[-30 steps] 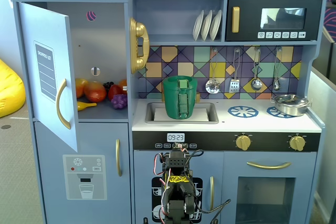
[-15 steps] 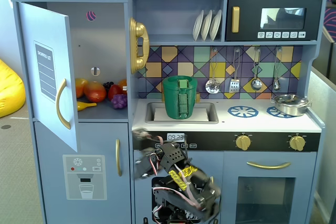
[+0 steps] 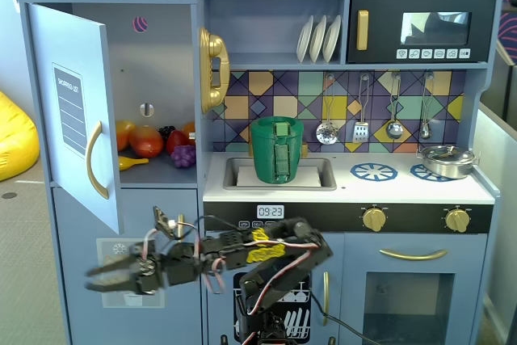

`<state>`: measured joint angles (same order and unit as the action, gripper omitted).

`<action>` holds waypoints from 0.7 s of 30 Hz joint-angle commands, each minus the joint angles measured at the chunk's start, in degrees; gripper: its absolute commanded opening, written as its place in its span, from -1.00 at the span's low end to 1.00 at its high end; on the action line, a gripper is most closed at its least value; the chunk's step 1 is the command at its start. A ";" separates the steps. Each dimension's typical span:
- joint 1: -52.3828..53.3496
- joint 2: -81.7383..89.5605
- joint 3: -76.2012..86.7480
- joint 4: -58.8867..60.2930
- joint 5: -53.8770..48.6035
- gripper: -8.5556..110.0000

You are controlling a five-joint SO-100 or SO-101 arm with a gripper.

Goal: Close the left cabinet door

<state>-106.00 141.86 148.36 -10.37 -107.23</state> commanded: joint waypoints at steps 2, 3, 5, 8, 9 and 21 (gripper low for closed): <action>0.44 -15.91 -16.08 -10.46 -3.16 -0.86; 0.88 -18.72 -19.34 -10.46 -3.34 -0.86; 1.93 -23.64 -25.40 -10.02 -2.46 -0.86; 3.60 -28.48 -31.38 -8.88 -2.29 -0.86; 4.22 -29.53 -32.52 -8.79 -2.46 -0.86; 15.21 -31.38 -35.60 -7.56 -2.90 -0.86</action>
<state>-93.16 108.63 115.49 -17.84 -109.42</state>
